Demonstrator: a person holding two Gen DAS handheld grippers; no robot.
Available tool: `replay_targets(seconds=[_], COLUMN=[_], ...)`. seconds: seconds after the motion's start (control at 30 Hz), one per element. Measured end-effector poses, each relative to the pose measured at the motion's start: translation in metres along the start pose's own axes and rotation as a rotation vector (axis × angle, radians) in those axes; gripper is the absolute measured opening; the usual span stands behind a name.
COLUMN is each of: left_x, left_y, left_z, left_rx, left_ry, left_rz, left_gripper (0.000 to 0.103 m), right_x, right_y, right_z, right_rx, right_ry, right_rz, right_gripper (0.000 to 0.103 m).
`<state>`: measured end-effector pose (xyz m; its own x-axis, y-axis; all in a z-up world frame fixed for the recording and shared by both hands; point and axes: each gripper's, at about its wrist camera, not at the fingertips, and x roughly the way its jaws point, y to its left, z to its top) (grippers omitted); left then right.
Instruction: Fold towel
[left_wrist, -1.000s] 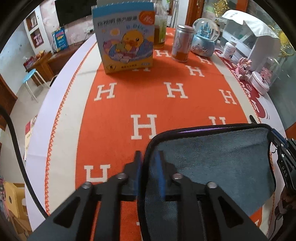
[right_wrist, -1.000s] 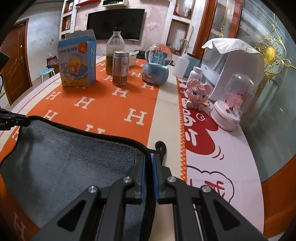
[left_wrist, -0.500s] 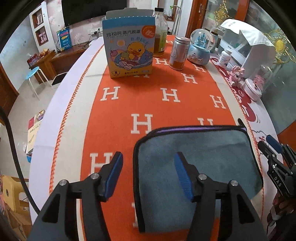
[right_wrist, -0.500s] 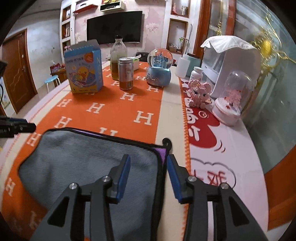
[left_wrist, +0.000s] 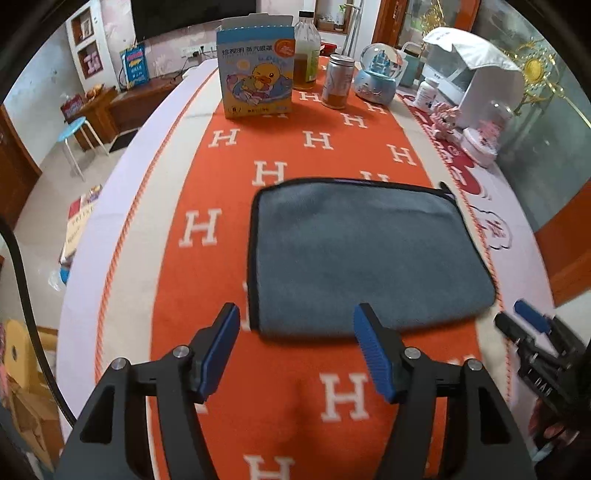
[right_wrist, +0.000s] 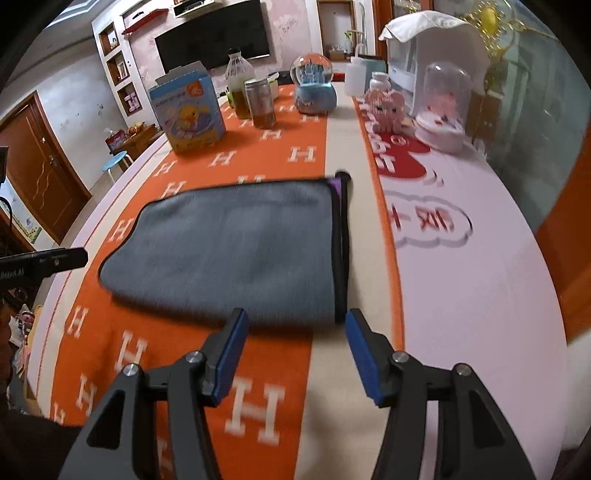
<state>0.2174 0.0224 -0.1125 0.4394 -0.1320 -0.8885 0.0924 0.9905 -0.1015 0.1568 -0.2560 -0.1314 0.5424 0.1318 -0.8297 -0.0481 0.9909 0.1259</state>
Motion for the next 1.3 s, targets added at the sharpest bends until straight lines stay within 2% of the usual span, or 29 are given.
replay_targets(seconds=[0.07, 0.2, 0.27, 0.37, 0.47, 0.57, 0.67, 0.83, 1.07, 1.3], left_x=[-0.009, -0.032, -0.043, -0.063, -0.085, -0.109, -0.133, -0.163, -0.187, -0.2], left_y=[-0.001, -0.004, -0.005, -0.008, -0.012, -0.019, -0.025, -0.035, -0.051, -0.068], left_z=[-0.012, -0.035, -0.042, -0.056, -0.066, -0.073, -0.082, -0.094, -0.116, -0.131], left_rx=[-0.015, -0.032, -0.035, -0.036, -0.041, -0.038, -0.036, -0.053, -0.036, 0.01], left_ry=[-0.003, -0.015, -0.018, -0.028, -0.044, -0.079, -0.121, -0.162, -0.196, -0.241], left_rz=[0.0, 0.012, 0.015, 0.019, 0.014, 0.023, 0.039, 0.05, 0.069, 0.119], left_gripper=[0.073, 0.077, 0.084, 0.087, 0.091, 0.092, 0.092, 0.093, 0.093, 0.093], right_x=[-0.012, -0.037, -0.051, -0.076, -0.098, -0.124, -0.141, -0.159, -0.186, -0.19], right_y=[0.0, 0.002, 0.005, 0.01, 0.017, 0.028, 0.035, 0.037, 0.057, 0.062], right_z=[-0.011, -0.022, -0.026, -0.029, -0.031, -0.033, -0.032, -0.039, -0.057, -0.067], right_rx=[0.012, 0.004, -0.011, -0.02, -0.026, -0.052, -0.046, -0.006, -0.033, -0.023], right_ry=[0.007, -0.007, -0.02, -0.043, -0.058, -0.084, -0.061, -0.018, -0.02, -0.032], right_rz=[0.0, -0.004, -0.011, 0.0, 0.027, 0.038, 0.035, 0.064, 0.079, 0.015], right_gripper=[0.066, 0.072, 0.08, 0.089, 0.094, 0.098, 0.102, 0.103, 0.103, 0.103])
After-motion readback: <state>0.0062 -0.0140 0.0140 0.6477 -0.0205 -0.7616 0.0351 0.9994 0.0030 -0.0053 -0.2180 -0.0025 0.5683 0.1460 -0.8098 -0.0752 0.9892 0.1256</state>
